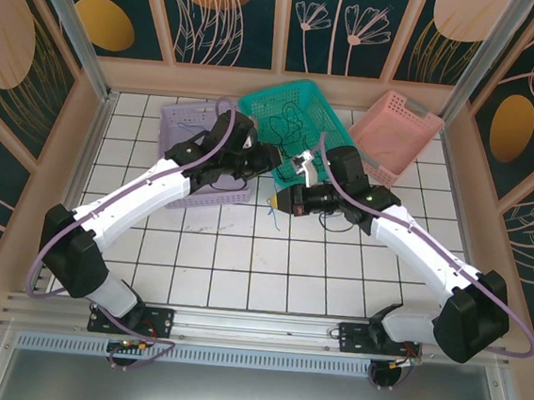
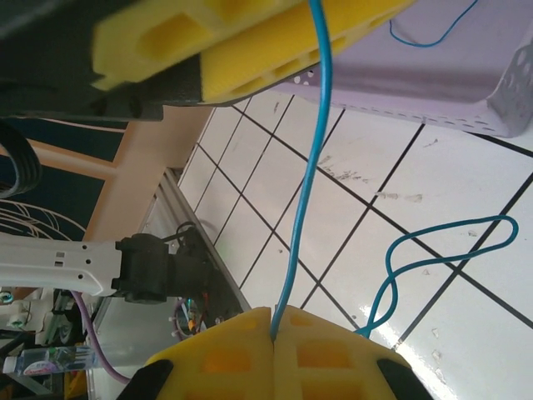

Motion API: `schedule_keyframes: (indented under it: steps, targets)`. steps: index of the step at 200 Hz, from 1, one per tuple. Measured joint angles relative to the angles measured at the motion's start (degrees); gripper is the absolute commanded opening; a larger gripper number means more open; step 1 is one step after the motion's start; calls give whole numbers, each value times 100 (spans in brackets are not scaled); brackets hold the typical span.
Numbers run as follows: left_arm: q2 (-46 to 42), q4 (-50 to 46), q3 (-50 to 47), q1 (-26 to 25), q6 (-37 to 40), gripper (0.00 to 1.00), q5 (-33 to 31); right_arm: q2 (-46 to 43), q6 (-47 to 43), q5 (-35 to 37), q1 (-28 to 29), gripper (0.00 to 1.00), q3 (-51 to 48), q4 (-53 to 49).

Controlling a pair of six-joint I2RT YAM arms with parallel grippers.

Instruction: Untangle the cables

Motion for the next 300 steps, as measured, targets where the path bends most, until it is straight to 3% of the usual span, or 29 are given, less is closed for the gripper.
schedule_keyframes:
  steps: [14, 38, 109, 130, 146, 155, 171, 187, 248, 300]
  targets:
    - [0, -98, 79, 0, 50, 18, -125, 0, 0, 15, 0, 0, 0, -4]
    - [2, -190, 208, 0, 153, 15, -289, 0, -4, 17, 4, 0, 0, -22]
    - [52, -754, 647, 0, 651, 21, -872, -4, -122, 66, 31, 0, -9, -214]
    - [52, -837, 782, 24, 793, 0, -977, -37, -146, 146, 37, 0, -83, -240]
    - [52, -925, 839, 50, 920, 0, -1001, -70, -144, 212, 35, 0, -160, -299]
    - [52, -966, 859, 57, 942, 6, -1019, -76, -144, 271, 37, 0, -168, -339]
    - [52, -1051, 874, 61, 903, 34, -1008, -83, -140, 417, 35, 0, -168, -343]
    - [46, -1088, 846, 61, 608, 45, -866, -83, -129, 621, 35, 0, -168, -345]
    - [-673, 422, -966, -17, -2275, 51, 81, -83, -153, 2048, 424, 0, -15, -343]
    - [-706, 1008, -1073, -26, -3362, 62, 76, 59, -433, 3086, 970, 0, 214, -343]
